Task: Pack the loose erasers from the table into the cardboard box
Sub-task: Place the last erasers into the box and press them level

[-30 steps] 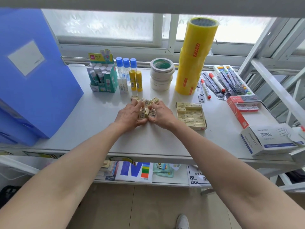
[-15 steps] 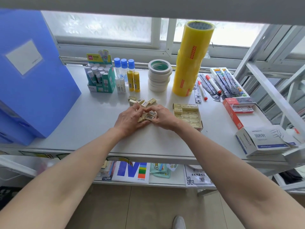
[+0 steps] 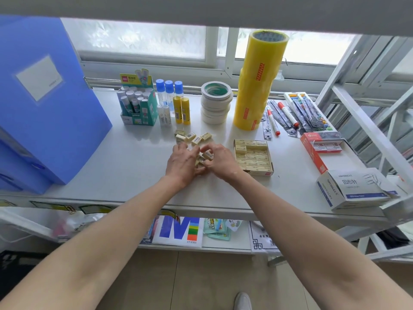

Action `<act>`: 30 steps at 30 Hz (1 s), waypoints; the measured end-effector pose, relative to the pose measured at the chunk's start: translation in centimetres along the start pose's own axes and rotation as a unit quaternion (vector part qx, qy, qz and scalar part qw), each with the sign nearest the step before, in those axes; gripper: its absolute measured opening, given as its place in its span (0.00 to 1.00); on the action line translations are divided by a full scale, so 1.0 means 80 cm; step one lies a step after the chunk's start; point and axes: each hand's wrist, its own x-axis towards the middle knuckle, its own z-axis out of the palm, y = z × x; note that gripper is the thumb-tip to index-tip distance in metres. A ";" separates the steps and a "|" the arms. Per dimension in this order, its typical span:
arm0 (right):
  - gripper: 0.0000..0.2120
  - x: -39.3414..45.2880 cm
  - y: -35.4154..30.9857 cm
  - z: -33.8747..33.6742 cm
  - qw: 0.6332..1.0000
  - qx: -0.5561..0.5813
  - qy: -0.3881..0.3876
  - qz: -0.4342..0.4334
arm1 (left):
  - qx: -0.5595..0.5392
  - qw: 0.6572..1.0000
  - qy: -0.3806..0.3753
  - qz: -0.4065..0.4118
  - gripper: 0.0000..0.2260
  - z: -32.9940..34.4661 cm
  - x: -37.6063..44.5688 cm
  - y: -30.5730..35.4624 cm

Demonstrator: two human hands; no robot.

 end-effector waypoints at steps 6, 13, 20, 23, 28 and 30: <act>0.13 -0.007 0.000 0.004 0.999 0.030 0.027 0.013 | 0.026 1.000 0.008 0.015 0.22 0.000 0.003 0.005; 0.13 -0.007 0.004 0.014 0.989 0.114 0.049 0.084 | -0.001 0.998 0.038 0.052 0.16 0.004 -0.001 -0.003; 0.10 -0.018 -0.004 -0.002 0.868 0.475 0.039 0.142 | -0.485 0.856 0.091 -0.154 0.11 -0.026 -0.005 0.000; 0.09 -0.022 -0.010 -0.011 0.812 0.566 0.018 0.145 | -0.751 0.617 0.032 -0.232 0.09 -0.038 -0.011 0.005; 0.13 -0.025 -0.005 -0.024 0.780 0.609 0.014 0.143 | -0.839 0.461 -0.054 -0.285 0.15 -0.040 -0.020 0.010; 0.14 -0.028 0.000 -0.028 0.791 0.594 0.016 0.146 | -0.836 0.455 -0.073 -0.297 0.16 -0.042 -0.022 0.016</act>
